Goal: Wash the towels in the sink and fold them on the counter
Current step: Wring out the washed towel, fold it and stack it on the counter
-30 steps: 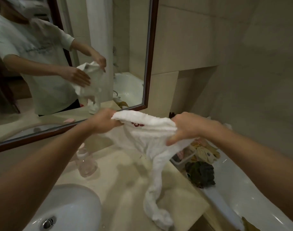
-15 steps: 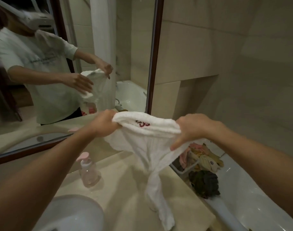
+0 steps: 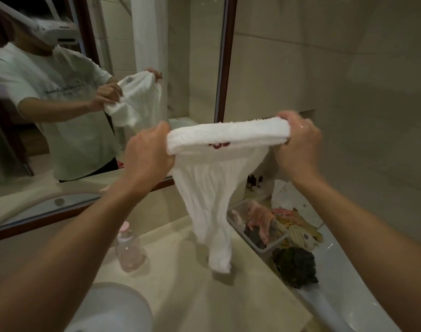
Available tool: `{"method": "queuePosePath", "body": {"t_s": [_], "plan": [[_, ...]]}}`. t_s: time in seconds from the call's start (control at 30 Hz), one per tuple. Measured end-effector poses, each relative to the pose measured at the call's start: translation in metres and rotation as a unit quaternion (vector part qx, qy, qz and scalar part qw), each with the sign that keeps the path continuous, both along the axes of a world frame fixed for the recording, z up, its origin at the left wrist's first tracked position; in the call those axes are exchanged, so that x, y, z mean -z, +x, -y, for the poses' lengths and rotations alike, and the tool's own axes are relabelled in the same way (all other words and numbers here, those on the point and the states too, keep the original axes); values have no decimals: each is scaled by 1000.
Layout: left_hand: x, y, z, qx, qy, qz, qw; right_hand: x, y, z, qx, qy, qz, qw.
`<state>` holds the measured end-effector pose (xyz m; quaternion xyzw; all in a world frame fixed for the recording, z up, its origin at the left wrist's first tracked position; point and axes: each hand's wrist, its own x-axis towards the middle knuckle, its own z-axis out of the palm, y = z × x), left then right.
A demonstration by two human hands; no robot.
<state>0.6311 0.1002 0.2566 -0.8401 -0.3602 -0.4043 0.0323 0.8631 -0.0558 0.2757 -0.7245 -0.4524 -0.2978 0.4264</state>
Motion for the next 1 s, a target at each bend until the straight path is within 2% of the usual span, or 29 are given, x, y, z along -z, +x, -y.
{"method": "queuePosePath", "body": {"t_s": [0.07,0.13,0.2,0.27,0.33,0.4,0.5,0.57,0.63,0.7,0.8,0.9,1.0], "plan": [[7,-11,10,71,-80,-40,993,13,0,18,-20,-58,16,998],[17,-26,17,147,-195,-116,963,32,-6,38,-60,-140,-2,988],[35,-39,21,185,-260,-201,926,55,-17,56,-112,-235,-64,963],[63,-48,26,174,-322,-302,880,82,-28,69,-139,-381,-100,909],[100,-55,36,149,-377,-395,824,116,-32,79,-158,-515,-123,833],[138,-62,49,158,-430,-447,769,150,-39,89,-177,-598,-190,758],[183,-74,69,197,-525,-446,697,191,-48,100,-192,-639,-268,694],[202,-82,77,211,-582,-407,672,203,-51,103,-192,-649,-319,663],[214,-88,85,220,-631,-351,656,209,-52,107,-193,-608,-400,659],[220,-88,92,229,-673,-293,640,220,-51,111,-220,-505,-504,665],[234,-75,92,215,-701,-200,650,253,-55,104,-237,-348,-641,641],[258,-48,79,159,-695,-134,689,294,-54,74,-155,-300,-656,676],[278,-13,60,117,-659,-164,725,329,-45,35,-87,-350,-608,707]]}}
